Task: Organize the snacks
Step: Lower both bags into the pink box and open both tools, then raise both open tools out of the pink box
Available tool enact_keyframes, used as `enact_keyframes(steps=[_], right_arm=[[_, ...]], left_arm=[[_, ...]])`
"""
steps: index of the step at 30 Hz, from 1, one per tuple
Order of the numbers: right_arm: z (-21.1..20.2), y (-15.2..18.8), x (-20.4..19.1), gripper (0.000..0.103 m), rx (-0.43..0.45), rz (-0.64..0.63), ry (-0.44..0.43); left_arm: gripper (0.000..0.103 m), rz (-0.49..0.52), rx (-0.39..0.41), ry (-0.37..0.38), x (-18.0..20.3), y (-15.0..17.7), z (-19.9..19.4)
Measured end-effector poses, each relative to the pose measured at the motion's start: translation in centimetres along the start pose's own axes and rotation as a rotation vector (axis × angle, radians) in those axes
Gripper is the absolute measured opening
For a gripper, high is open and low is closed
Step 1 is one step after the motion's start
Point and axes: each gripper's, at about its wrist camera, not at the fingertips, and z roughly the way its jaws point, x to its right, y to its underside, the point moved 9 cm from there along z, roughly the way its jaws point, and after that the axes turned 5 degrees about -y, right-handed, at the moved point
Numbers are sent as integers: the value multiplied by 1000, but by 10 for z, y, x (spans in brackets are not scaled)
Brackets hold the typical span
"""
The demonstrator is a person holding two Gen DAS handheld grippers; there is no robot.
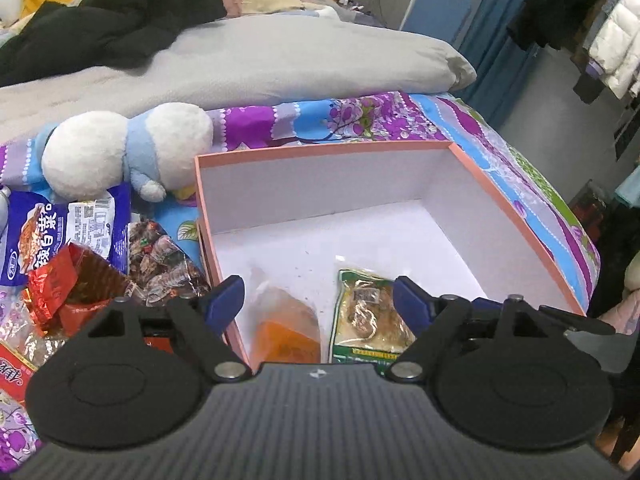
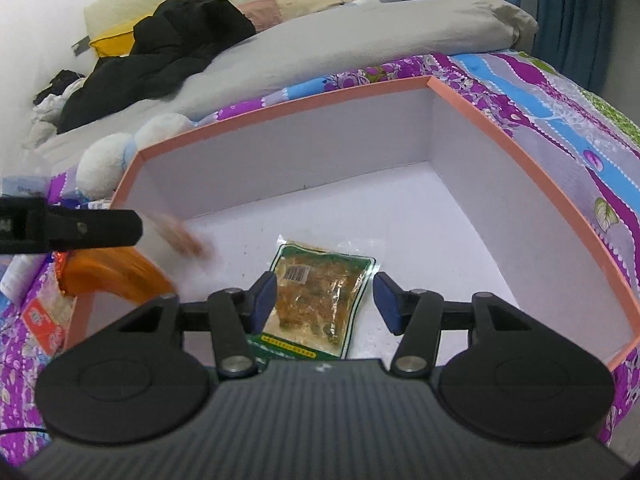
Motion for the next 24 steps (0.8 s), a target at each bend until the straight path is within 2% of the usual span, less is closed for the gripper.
enact_keyframes(steps=[5, 11, 24], right_arm=[[-17, 2, -4, 56, 23, 4, -7], [-51, 4, -16, 56, 99, -21, -2], [-117, 19, -58, 56, 210, -53, -44]], left_arm=[[85, 10, 33, 4, 4, 3, -25], [85, 0, 81, 13, 4, 15, -62], [85, -28, 169, 3, -19, 48, -150]])
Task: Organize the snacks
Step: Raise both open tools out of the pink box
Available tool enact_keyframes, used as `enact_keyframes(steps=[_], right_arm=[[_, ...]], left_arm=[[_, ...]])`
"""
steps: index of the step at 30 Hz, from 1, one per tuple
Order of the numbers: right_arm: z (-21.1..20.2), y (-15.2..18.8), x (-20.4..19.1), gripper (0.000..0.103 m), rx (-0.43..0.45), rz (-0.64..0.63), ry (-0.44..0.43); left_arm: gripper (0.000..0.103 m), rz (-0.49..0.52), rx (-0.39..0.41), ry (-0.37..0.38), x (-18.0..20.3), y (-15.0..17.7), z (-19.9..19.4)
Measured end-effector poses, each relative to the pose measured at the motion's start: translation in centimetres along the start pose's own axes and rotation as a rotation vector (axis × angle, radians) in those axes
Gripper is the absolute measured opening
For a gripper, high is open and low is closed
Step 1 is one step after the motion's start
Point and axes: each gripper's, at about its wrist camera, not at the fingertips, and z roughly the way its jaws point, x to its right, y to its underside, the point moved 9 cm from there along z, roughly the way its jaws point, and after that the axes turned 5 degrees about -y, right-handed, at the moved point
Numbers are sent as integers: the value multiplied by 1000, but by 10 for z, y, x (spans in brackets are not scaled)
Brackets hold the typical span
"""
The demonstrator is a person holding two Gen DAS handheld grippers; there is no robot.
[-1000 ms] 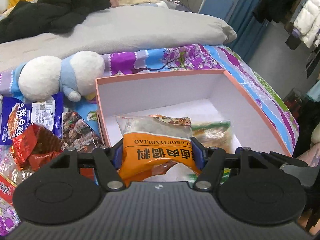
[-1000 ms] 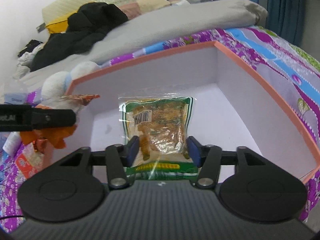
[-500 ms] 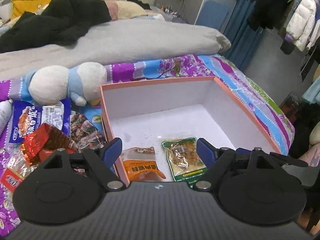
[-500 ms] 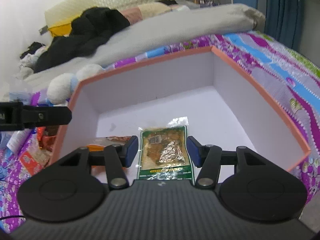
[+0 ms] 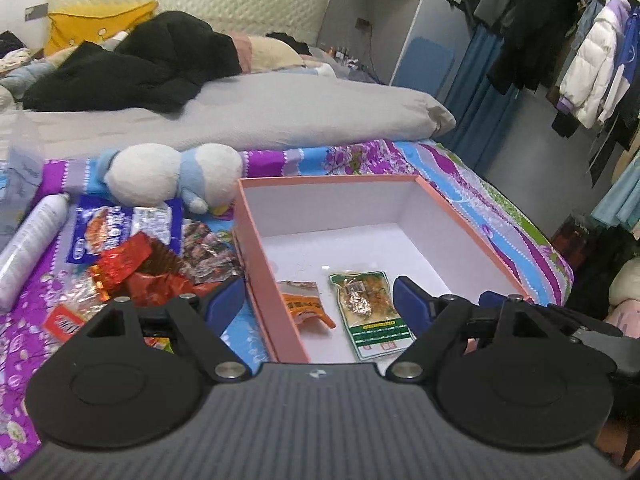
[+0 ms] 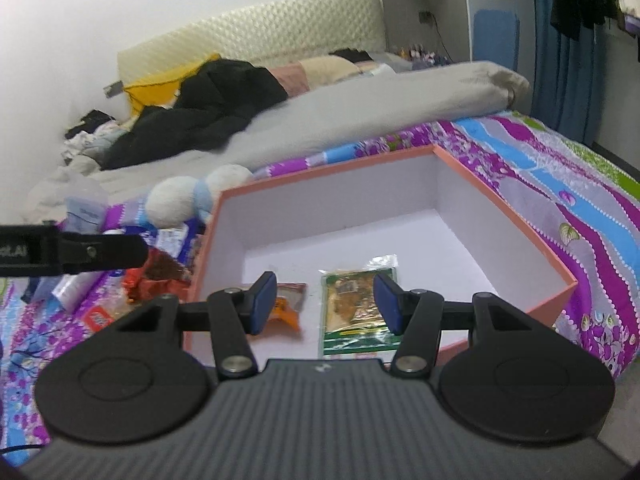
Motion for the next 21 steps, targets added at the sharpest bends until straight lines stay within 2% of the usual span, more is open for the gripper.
enact_keyframes(steps=[5, 11, 21], right_arm=[[-20, 6, -23, 56, 30, -1, -41], [-47, 20, -51, 56, 62, -44, -84], [-85, 73, -91, 56, 18, -66, -170]], left_arm=[[85, 3, 31, -16, -13, 13, -38], [85, -52, 61, -33, -35, 39, -82], [85, -91, 80, -96, -69, 89, -140]])
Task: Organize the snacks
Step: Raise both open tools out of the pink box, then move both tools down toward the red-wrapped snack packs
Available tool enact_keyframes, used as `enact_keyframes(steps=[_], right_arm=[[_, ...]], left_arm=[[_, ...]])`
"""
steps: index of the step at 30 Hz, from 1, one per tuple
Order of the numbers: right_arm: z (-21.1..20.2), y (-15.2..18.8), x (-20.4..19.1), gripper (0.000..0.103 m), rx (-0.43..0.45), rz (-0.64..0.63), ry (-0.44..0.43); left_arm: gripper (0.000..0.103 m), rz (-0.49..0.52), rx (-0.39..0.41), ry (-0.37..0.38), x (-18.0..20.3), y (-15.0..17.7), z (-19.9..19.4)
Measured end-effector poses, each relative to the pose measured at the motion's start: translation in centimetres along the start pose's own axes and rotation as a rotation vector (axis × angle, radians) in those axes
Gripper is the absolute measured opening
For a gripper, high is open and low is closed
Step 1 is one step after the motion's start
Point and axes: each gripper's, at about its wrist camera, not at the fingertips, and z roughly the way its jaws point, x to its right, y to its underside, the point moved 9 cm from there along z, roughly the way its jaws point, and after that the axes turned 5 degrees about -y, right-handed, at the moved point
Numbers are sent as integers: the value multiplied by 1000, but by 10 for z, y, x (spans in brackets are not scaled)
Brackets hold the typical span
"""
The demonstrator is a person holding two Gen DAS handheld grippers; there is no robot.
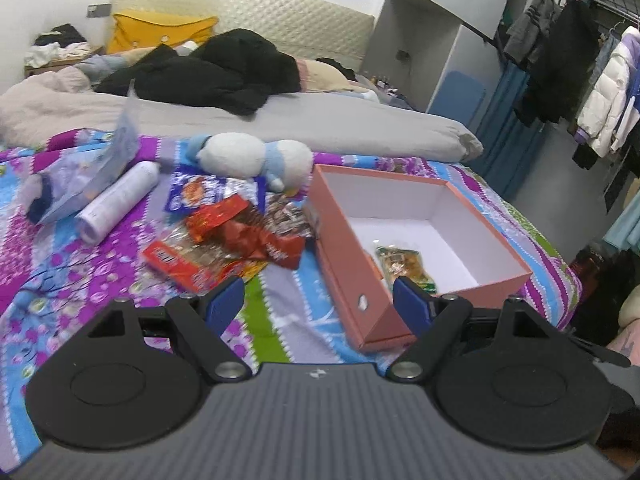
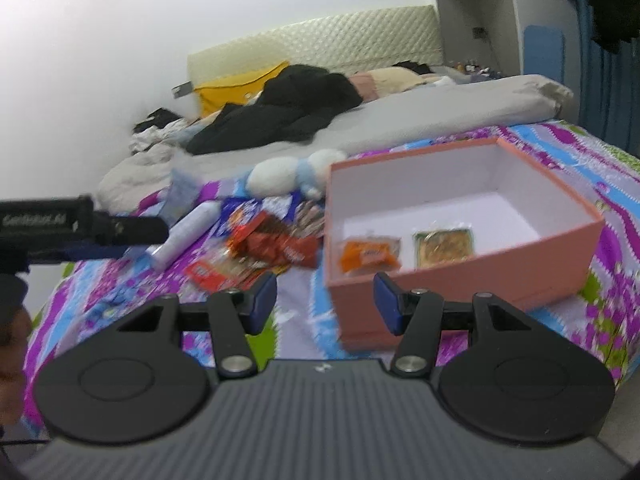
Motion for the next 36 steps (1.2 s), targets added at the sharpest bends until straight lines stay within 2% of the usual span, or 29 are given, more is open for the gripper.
enact_keyframes(steps=[6, 16, 21, 30, 36], right_arm=[[-15, 17, -30, 56, -5, -24, -40], [-18, 32, -63, 56, -1, -85, -106], [-12, 45, -72, 56, -29, -114, -123], [9, 47, -80, 56, 0, -156, -92], [35, 40, -80, 56, 13, -148, -70]], left_arm=[[85, 29, 35, -71, -13, 26, -34], [85, -54, 53, -131, -53, 56, -65], [85, -80, 55, -140, -69, 65, -65], [85, -113, 32, -117, -86, 67, -46], [85, -69, 9, -159, -103, 64, -17]])
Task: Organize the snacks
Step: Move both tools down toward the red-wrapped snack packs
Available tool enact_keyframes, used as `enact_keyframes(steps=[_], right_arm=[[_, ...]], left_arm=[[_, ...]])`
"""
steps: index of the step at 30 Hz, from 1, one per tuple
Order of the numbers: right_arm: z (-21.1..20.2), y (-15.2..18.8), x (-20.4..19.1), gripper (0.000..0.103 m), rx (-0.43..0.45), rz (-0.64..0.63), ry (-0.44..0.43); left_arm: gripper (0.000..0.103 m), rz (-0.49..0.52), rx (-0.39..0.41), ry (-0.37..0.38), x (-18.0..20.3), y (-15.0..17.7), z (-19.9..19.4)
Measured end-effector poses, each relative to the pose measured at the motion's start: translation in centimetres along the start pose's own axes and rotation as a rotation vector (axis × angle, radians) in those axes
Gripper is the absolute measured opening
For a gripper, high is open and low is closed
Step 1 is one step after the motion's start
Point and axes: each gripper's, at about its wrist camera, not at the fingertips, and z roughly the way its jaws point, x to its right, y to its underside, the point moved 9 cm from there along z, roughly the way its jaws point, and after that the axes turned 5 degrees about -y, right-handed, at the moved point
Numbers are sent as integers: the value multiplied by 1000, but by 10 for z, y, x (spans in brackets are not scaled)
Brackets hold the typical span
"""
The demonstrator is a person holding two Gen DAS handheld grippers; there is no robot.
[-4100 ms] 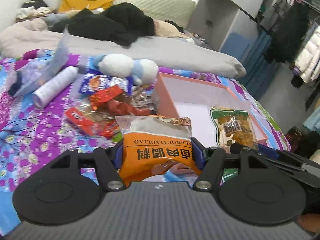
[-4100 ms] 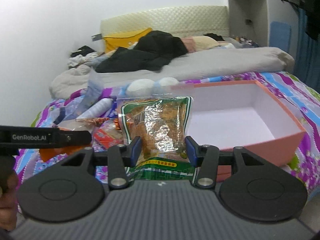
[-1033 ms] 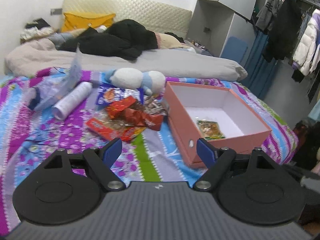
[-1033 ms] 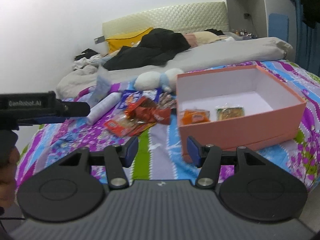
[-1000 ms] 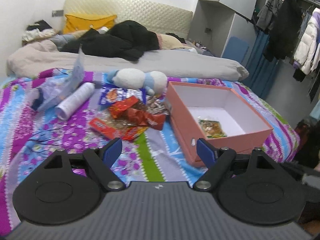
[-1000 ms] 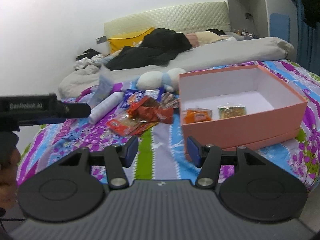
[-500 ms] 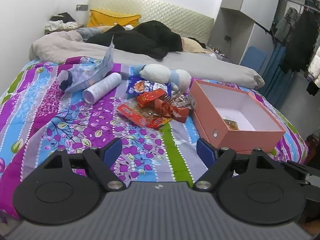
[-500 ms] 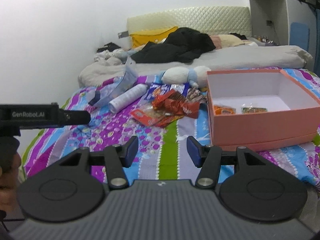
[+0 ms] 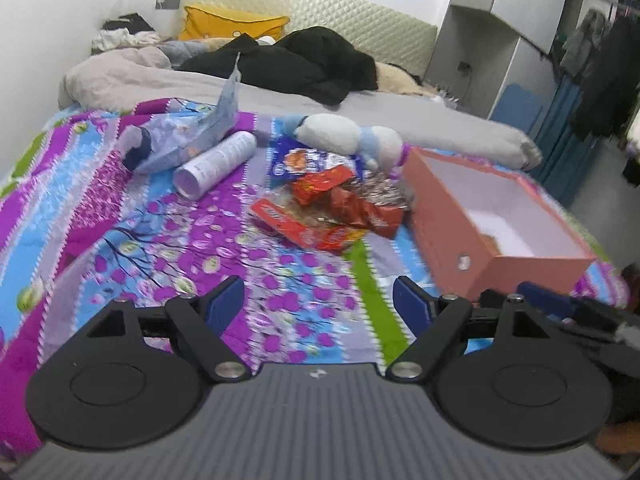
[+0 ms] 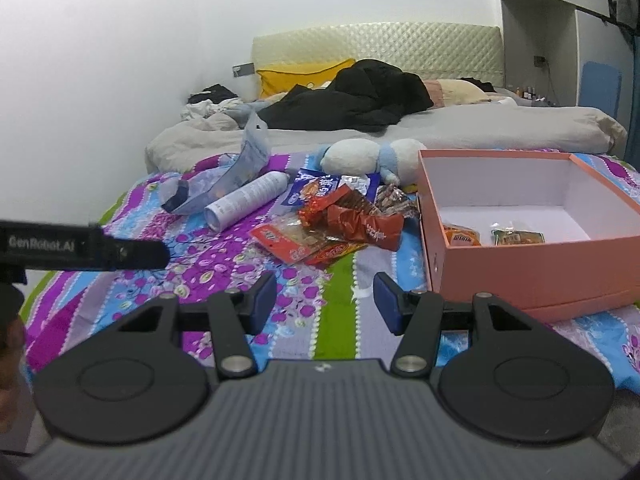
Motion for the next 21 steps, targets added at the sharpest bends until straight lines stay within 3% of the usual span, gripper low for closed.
enact_keyframes(steps=[11, 21], right_arm=[[56, 9, 11, 56, -47, 3, 29], [118, 12, 21, 56, -81, -30, 26]], left_arm=[[85, -1, -66, -23, -26, -7, 75], [85, -19, -68, -26, -27, -32, 146]])
